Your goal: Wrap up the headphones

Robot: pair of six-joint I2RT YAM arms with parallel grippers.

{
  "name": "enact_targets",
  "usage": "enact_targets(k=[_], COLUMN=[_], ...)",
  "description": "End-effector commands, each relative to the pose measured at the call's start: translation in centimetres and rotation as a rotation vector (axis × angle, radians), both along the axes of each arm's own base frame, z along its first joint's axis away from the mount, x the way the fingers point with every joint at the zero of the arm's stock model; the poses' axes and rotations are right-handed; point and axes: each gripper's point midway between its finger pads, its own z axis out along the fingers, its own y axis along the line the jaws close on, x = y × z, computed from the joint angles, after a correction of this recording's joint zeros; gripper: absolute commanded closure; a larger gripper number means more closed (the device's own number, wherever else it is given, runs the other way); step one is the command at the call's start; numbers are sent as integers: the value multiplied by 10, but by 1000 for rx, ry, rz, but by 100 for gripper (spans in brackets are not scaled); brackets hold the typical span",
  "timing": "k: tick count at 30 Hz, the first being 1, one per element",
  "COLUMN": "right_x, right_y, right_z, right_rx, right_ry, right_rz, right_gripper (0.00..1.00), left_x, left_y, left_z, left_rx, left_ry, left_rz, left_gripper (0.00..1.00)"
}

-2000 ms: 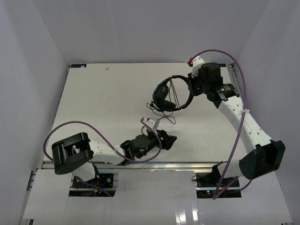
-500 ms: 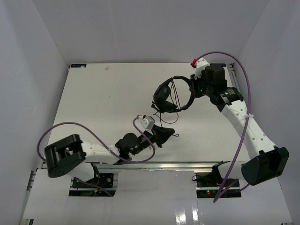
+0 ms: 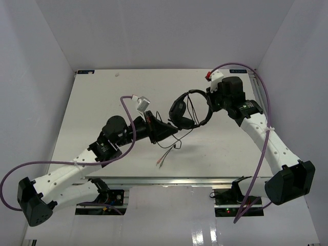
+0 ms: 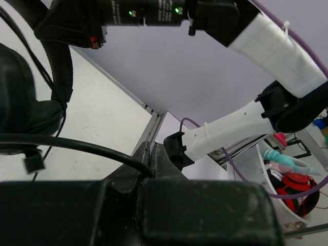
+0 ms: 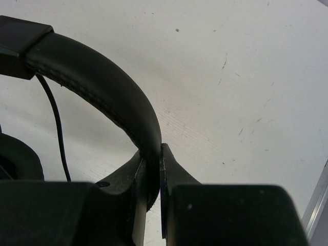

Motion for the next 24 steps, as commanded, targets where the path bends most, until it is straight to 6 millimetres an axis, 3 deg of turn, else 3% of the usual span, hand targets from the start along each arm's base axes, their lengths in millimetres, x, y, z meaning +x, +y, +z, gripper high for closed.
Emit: enact_targets(k=[1,9,17,24], right_x=[-1,-14,-29,-35], right_y=[9,21,42,50], right_z=[30,31,17,9], right_rx=[22,5,14,32], right_ry=[-142,-180,-159,-145], right_rz=[45,121,219,218], right_gripper=[92,92,92,92], left_x=[1,23,32,55], left_y=[10,-2,-10,-22], left_z=[-14,-10,15,37], left_rx=[88,75,42,34], left_ry=[199,328,333,330], left_rz=[-68,-141,-194,-174], left_gripper=[100,100,100,100])
